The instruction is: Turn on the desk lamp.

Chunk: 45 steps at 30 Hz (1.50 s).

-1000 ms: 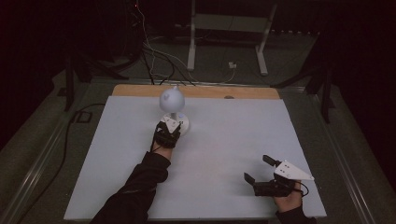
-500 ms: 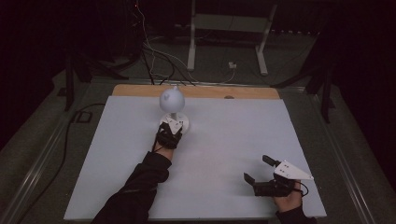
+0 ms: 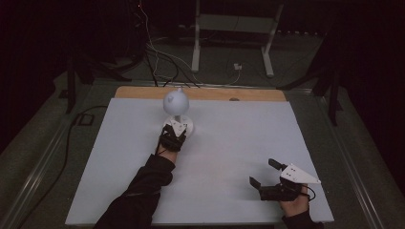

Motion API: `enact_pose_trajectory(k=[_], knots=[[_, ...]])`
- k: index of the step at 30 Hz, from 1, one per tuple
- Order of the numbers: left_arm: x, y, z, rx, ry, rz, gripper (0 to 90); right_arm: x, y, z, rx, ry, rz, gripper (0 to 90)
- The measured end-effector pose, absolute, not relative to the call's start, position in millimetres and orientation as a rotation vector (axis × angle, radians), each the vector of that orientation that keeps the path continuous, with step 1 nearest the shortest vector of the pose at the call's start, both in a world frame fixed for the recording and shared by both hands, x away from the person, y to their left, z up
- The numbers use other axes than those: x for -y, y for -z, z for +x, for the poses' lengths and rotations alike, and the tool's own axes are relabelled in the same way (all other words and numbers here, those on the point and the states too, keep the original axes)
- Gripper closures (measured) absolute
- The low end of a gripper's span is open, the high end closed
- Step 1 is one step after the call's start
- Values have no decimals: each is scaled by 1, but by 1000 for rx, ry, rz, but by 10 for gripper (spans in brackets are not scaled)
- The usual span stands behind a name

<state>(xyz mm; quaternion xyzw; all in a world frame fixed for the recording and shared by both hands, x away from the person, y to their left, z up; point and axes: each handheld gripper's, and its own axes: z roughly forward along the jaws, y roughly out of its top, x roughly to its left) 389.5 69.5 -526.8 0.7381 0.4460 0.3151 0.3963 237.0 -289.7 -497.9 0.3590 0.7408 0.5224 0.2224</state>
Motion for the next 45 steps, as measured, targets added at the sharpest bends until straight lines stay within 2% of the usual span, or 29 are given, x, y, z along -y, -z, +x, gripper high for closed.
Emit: enact_pose_trajectory(k=[11,15,17,20,22,23,24,26,27,29,35,36,41,43,44,45], knots=[[-66,528,387,-1110,-851,1889,900,290,498,237,-2045,-1446,994,0],[-69,525,386,-1140,-805,1848,900,290,498,237,-2044,-1447,992,0],[-68,524,384,-1131,-815,1840,873,290,498,237,-2042,-1449,992,0],[-67,517,380,-1128,-809,1810,815,291,498,237,-2041,-1451,995,0],[-66,514,378,-1131,-791,1801,725,291,498,237,-2042,-1450,992,0],[-65,513,377,-1138,-786,1800,725,291,498,237,-2042,-1450,992,0],[-64,512,377,-1143,-784,1798,678,291,497,237,-2042,-1451,992,0],[-63,510,376,-1161,-760,1789,639,291,497,237,-2042,-1451,992,0],[-63,510,375,-1173,-752,1784,563,291,497,237,-2042,-1452,993,0],[-64,508,375,-1191,-730,1775,536,291,497,237,-2041,-1451,992,0],[-63,503,373,-1238,-700,1772,284,291,497,237,-2041,-1453,994,0],[-62,502,373,-1248,-696,1773,188,291,497,237,-2041,-1453,994,0],[-59,496,370,-1269,-654,1768,136,291,497,237,-2041,-1452,995,0],[-57,494,367,-1268,-676,1778,81,291,497,237,-2041,-1453,995,0],[-57,493,365,-1268,-692,1785,81,291,497,237,-2041,-1453,995,0],[-57,491,364,-1263,-681,1779,38,291,497,237,-2041,-1457,997,0]])
